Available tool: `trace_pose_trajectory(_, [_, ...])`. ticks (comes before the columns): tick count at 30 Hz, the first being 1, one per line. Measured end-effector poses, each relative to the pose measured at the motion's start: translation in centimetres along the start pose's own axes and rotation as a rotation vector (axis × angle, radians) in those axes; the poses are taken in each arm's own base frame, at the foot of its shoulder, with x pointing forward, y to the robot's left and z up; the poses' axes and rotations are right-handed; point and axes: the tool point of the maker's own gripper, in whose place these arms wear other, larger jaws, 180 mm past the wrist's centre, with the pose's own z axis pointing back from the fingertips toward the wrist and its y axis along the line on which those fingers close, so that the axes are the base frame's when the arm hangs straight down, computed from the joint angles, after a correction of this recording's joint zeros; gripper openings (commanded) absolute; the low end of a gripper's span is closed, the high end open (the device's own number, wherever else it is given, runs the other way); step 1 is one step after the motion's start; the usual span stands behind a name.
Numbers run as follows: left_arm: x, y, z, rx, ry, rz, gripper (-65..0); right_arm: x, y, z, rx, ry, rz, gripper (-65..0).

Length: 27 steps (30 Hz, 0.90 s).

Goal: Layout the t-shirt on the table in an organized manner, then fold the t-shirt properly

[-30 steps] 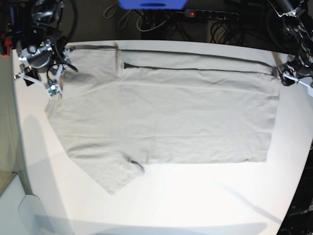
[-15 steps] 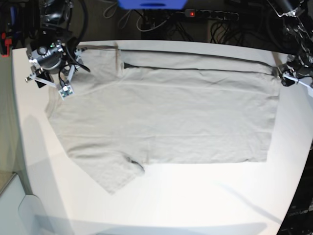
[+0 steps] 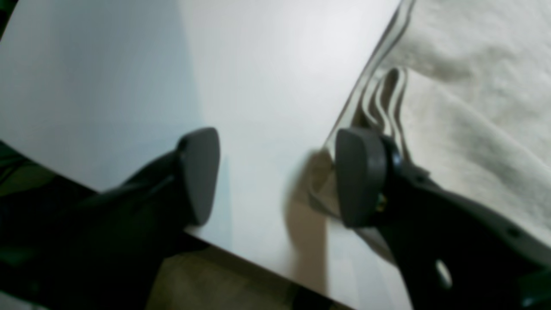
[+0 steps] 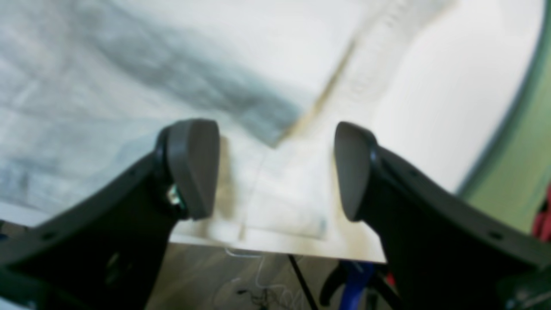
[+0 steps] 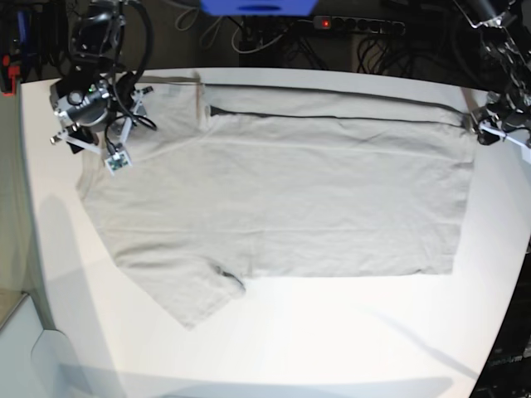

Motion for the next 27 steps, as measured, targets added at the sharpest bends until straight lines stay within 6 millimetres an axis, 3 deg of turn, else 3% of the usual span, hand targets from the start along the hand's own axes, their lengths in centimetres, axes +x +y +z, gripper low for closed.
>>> trace_pose_trajectory(6, [-0.1,0.0,0.0,0.001,0.002,0.000,-23.8,0.0,0.9,-0.4,0.023,0.008,-0.014,-25.7])
trace_pose_trajectory(20, [-0.3,0.0,-0.1,0.000,0.008,0.003,-23.8,2.0,0.7,-0.3,0.021,-0.034,-0.031,-59.7])
trace_pose_trajectory(23, [-0.3,0.0,-0.1,0.000,0.009,0.004,-23.8,2.8,0.1,-0.1,0.007,-0.048,-0.033,-64.9])
trace_pose_trajectory(27, [-0.2,0.0,-0.1,-0.001,0.006,0.004,-23.8,3.1,0.1,-0.1,0.007,-0.058,-0.034,-65.0])
